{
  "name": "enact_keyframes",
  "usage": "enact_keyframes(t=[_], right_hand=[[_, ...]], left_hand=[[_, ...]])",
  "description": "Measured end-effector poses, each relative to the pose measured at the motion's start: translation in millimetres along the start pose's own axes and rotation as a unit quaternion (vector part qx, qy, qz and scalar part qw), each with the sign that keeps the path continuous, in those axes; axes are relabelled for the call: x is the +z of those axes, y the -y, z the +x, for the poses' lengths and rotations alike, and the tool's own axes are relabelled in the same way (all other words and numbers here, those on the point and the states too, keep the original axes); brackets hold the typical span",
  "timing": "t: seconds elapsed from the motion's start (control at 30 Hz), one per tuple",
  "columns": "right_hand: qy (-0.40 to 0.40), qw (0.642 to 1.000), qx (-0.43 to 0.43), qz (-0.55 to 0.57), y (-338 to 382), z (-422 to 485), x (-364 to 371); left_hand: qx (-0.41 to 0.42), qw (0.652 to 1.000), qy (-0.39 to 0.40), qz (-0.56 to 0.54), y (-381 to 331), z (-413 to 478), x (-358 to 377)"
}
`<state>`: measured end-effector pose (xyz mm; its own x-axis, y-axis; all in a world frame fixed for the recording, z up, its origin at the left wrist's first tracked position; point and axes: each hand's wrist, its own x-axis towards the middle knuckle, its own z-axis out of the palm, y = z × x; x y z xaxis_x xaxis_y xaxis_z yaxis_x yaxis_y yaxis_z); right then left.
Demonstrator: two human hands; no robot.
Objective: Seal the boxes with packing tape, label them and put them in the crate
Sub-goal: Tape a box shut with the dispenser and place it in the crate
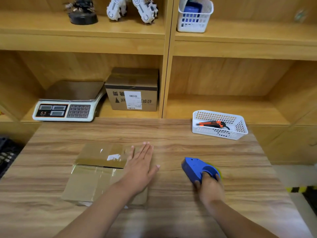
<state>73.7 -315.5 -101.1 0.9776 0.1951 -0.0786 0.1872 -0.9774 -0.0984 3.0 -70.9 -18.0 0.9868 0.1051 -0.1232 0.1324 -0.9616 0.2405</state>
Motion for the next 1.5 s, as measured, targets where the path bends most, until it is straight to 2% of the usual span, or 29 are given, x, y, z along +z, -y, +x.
enact_keyframes(t=[0.03, 0.13, 0.27, 0.5, 0.63, 0.8, 1.07, 1.17, 1.23, 1.37, 1.5], right_hand=[[-0.012, 1.000, -0.015, -0.004, -2.7, 0.5, -1.5], [-0.117, 0.987, -0.103, 0.039, -7.5, 0.7, -2.6], [-0.172, 0.957, -0.216, 0.094, -4.5, 1.7, -17.2], [-0.189, 0.923, -0.314, 0.118, 5.3, 7.5, -37.6], [-0.205, 0.908, -0.351, 0.102, 5.5, 11.4, -42.6], [-0.186, 0.895, -0.394, 0.095, 6.8, 17.4, -48.8], [-0.163, 0.891, -0.412, 0.102, 7.5, 24.1, -66.2], [-0.142, 0.888, -0.415, 0.138, 8.5, 28.9, -77.9], [-0.116, 0.898, -0.396, 0.154, 6.8, 34.2, -80.8], [-0.078, 0.925, -0.322, 0.186, 4.6, 40.1, -83.2], [-0.087, 0.919, -0.294, 0.247, 6.8, 36.6, -98.7]], left_hand=[[-0.001, 1.000, -0.004, -0.011, -5.2, 1.3, -1.4], [-0.003, 0.999, -0.005, -0.047, -19.8, 5.6, -8.8], [0.016, 0.991, -0.003, -0.130, -35.3, 9.2, -20.7], [0.018, 0.973, -0.037, -0.228, -34.1, 9.5, -32.0], [-0.016, 0.967, -0.096, -0.236, -27.6, 8.1, -32.7], [-0.073, 0.949, -0.123, -0.281, -27.5, 3.5, -31.9], [-0.130, 0.918, -0.116, -0.356, -32.9, -1.2, -43.0], [-0.148, 0.893, -0.115, -0.410, -32.2, 0.6, -43.3], [-0.155, 0.883, -0.111, -0.429, -33.7, 1.1, -43.0], [-0.164, 0.886, -0.096, -0.422, -42.7, 1.9, -44.2], [-0.182, 0.865, -0.085, -0.460, -47.8, 5.3, -51.6]])
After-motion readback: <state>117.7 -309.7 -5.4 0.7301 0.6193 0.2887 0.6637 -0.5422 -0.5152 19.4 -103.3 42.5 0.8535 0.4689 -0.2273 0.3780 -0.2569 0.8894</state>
